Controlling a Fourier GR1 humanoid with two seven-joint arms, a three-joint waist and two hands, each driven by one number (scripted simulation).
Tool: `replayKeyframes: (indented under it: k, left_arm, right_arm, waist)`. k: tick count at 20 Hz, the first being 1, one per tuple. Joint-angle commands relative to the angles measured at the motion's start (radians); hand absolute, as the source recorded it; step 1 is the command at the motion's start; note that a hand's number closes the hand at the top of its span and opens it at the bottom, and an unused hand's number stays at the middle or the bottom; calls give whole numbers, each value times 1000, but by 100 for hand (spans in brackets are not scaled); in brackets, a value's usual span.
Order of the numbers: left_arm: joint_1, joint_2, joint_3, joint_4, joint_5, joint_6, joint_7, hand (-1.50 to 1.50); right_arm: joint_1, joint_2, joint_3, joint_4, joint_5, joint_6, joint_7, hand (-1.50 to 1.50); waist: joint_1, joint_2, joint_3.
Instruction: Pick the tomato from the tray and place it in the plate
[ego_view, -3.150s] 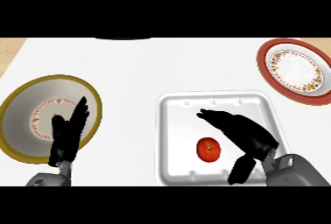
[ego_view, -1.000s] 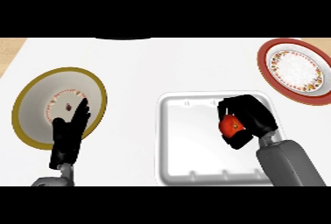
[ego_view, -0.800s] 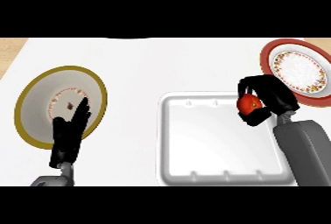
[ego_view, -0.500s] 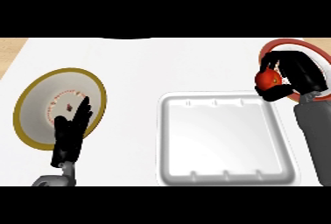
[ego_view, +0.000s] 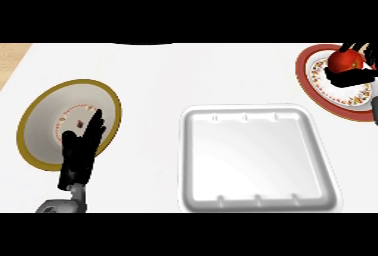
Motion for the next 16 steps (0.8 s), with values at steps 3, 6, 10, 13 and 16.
replayKeyframes:
  k: [3, 6, 10, 13, 16]
  left_arm:
    - [32, -39, -27, 33, -27, 17, -46, 0]
    - [48, -7, -11, -14, -11, -18, -37, 0]
    - [1, -43, -27, 0, -23, 7, -31, 0]
    - [-10, -20, -13, 4, -24, -3, -18, 0]
    - [-4, -12, -19, -8, -16, -24, -3, 0]
  right_arm:
    - [-136, -97, -74, 315, 3, -64, -80, 150]
    - [-150, -127, -71, 373, 15, -72, -83, 150]
    - [-219, -151, -87, 589, 40, -143, -161, 150]
    - [-234, -174, -89, 672, 67, -178, -147, 150]
    - [-247, -229, -75, 733, 85, -95, -152, 150]
  waist:
    - [16, 6, 1]
    - [9, 2, 0]
    - [28, 11, 1]
    - [44, 19, 2]
    - [55, 23, 3]
